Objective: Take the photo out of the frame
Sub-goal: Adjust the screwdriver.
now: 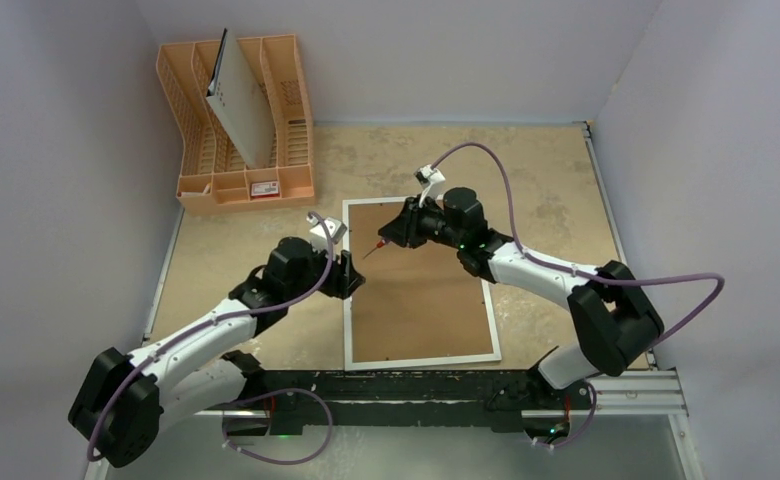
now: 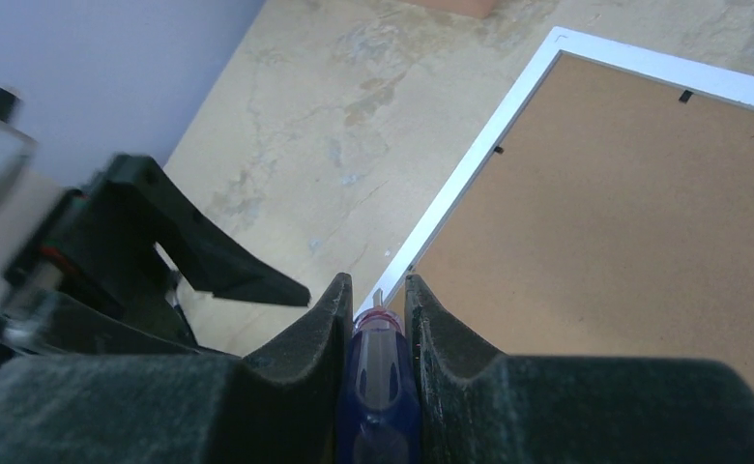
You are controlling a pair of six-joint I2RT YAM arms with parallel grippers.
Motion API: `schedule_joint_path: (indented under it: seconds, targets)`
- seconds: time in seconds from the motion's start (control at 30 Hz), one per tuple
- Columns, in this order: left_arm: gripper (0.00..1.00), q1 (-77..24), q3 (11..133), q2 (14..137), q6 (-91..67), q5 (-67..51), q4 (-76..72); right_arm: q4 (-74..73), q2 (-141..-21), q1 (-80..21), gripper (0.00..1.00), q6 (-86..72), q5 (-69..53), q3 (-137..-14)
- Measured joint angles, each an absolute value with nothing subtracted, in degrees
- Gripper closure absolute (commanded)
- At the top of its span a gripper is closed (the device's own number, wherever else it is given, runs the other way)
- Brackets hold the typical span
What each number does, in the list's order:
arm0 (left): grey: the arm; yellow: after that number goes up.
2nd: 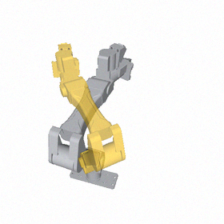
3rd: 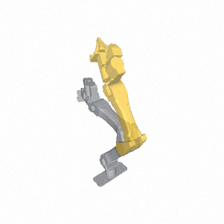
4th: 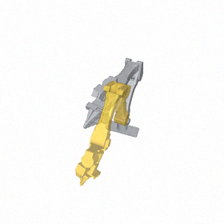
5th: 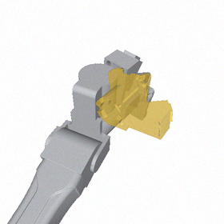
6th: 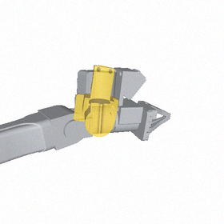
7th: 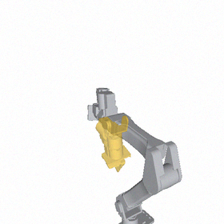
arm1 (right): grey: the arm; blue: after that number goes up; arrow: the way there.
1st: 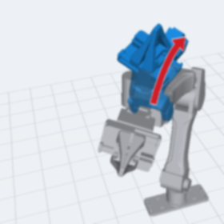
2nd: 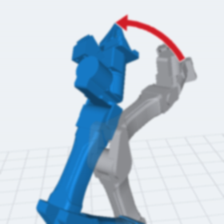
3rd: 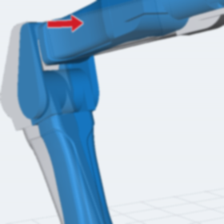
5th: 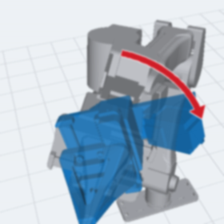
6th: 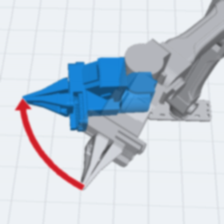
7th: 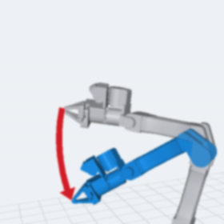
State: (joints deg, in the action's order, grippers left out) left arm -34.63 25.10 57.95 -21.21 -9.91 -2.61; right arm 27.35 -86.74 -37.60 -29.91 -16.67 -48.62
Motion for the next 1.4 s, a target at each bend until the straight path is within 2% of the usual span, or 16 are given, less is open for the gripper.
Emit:
schedule_joint_path:
  seconds: [0.27,0.53,0.7,0.9,1.07,1.33,1.4]
  targets:
    - [0.47,-34.63,34.48,56.55,-6.76,-16.4,-0.38,29.32,-85.32,-30.98,1.0,-29.76,-32.93,-47.09]
    - [0.48,-34.65,35.79,59.55,4.19,-21.76,2.0,30.7,-82.96,-30.63,1.0,-29.43,-42.83,-46.54]
    - [0.49,-34.63,35.79,61.63,6.59,-24.03,1.1,30.79,-82.98,-30.63,1.0,-29.43,-45.71,-46.59]
    - [0.55,-34.65,35.86,63.31,6.52,-27.29,-1.91,30.79,-82.98,-30.63,1.0,-29.39,-46.02,-46.59]
    - [0.68,-35.44,35.88,65.43,5.96,-28.34,-3.79,30.83,-82.98,-30.63,1.0,-29.43,-44.91,-46.59]
    - [1.0,-36.56,35.9,65.91,5.13,-26.87,-4.89,30.65,-82.98,-30.63,1.0,-29.47,-44.49,-46.59]
    - [1.0,-36.84,35.9,66.06,5.15,-26.48,-5.04,30.37,-82.98,-30.63,0.98,-29.39,-44.62,-46.65]
